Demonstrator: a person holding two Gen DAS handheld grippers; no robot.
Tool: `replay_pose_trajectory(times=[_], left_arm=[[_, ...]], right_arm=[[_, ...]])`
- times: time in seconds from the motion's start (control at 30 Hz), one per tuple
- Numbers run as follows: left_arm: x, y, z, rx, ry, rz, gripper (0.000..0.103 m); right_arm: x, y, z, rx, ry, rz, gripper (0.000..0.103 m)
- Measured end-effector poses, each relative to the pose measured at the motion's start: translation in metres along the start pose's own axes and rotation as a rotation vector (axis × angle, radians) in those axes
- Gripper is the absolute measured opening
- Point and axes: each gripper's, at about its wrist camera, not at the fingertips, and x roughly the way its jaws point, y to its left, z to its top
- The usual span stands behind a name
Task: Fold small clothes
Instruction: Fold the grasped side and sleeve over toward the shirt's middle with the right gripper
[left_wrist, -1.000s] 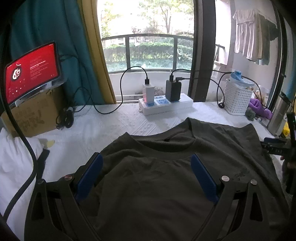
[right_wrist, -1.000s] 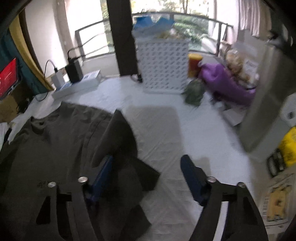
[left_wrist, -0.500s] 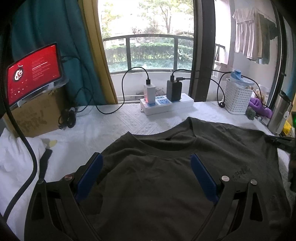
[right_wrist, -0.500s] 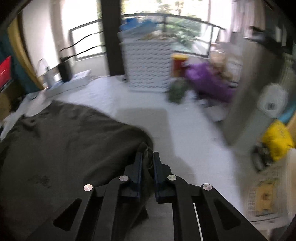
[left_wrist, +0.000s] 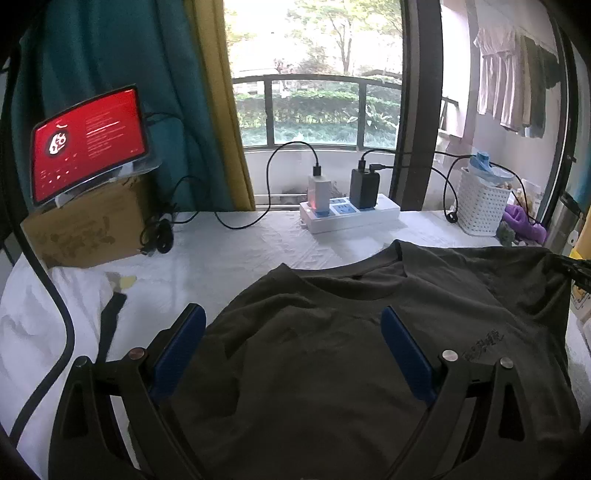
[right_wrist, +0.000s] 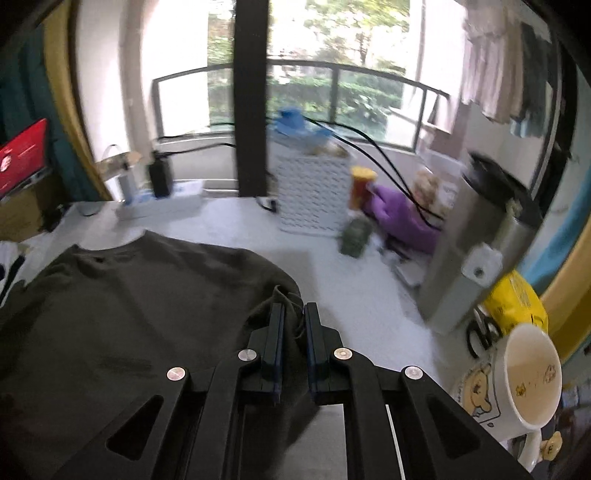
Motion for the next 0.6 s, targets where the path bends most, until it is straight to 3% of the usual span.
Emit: replay_pose_trajectory(times=[0.4,0.47,0.5,0.53,0.6], left_arm=[[-0.009,0.025,-0.014,-0.032,0.004,-0.013,0.095],[-0.011,0.029,-0.016,-0.041,0.002,-0.011,0.095],[-0.011,0.031,-0.016,-0.046,0.001,-0.009,0.095],[-0.011,0.034,-0.016,-0.053,0.001,-0.007,0.095],[-0.011,0.039,-0.017,-0.062,0.002,-0.002,0.095]], right_arm=[[0.024,0.098,-0.012,-0.147,0.1,0.133,0.012],[0.027,0.111,-0.016,-0.165,0.112,0.165,0.021],[0.026,0.115,-0.018,-0.164,0.114,0.179,0.044],[0.025,0.117,-0.019,-0.161,0.116,0.193,0.076],[0.017,0.12,-0.021,-0.149,0.112,0.243,0.082]])
